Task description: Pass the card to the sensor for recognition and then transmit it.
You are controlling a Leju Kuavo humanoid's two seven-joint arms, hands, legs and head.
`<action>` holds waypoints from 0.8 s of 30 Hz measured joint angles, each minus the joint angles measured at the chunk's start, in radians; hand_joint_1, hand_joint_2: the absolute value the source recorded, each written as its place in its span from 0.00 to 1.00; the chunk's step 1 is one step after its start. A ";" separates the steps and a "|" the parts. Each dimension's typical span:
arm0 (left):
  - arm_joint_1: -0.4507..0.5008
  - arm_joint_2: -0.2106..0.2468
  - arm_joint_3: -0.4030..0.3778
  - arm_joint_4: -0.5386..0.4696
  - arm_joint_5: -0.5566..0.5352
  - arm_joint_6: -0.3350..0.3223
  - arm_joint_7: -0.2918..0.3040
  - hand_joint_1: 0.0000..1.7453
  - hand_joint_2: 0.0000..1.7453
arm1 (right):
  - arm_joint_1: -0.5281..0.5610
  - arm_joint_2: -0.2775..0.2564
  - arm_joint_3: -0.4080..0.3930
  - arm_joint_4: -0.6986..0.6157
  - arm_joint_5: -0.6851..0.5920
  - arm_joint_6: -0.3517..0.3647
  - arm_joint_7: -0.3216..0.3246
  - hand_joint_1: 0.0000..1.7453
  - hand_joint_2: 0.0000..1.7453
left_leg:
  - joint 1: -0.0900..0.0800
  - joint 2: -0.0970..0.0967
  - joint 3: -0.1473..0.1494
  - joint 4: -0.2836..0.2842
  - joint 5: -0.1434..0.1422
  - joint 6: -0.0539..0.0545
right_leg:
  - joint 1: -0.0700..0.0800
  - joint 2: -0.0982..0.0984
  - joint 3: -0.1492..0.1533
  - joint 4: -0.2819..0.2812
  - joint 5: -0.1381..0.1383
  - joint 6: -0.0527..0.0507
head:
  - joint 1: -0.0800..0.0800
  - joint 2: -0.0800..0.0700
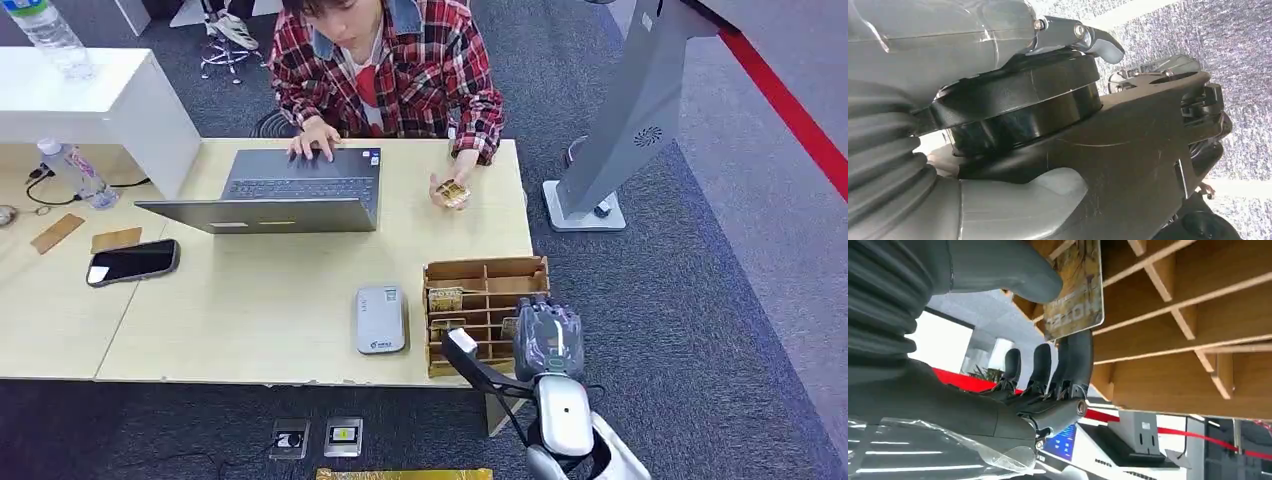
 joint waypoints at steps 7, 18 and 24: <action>0.000 0.000 0.000 0.000 0.000 0.000 0.000 0.00 1.00 | 0.000 0.016 0.002 0.030 -0.009 -0.002 -0.014 0.94 1.00 | 0.000 0.000 0.000 0.000 0.000 0.000 | 0.000 0.000 0.000 0.000 0.000 0.000 | 0.000 0.000; 0.000 0.000 0.000 0.000 0.000 0.000 0.000 0.00 1.00 | -0.003 0.019 0.014 0.036 0.008 -0.046 0.003 1.00 1.00 | 0.000 0.000 0.001 0.000 0.000 0.000 | 0.000 0.000 0.001 0.000 0.000 0.000 | 0.000 0.000; 0.000 0.000 0.000 0.000 0.000 0.000 0.000 0.00 1.00 | -0.002 0.017 0.011 0.020 0.077 -0.104 0.026 1.00 1.00 | 0.000 0.000 0.001 0.000 0.000 0.000 | 0.000 0.000 0.000 0.000 0.000 0.000 | 0.000 0.000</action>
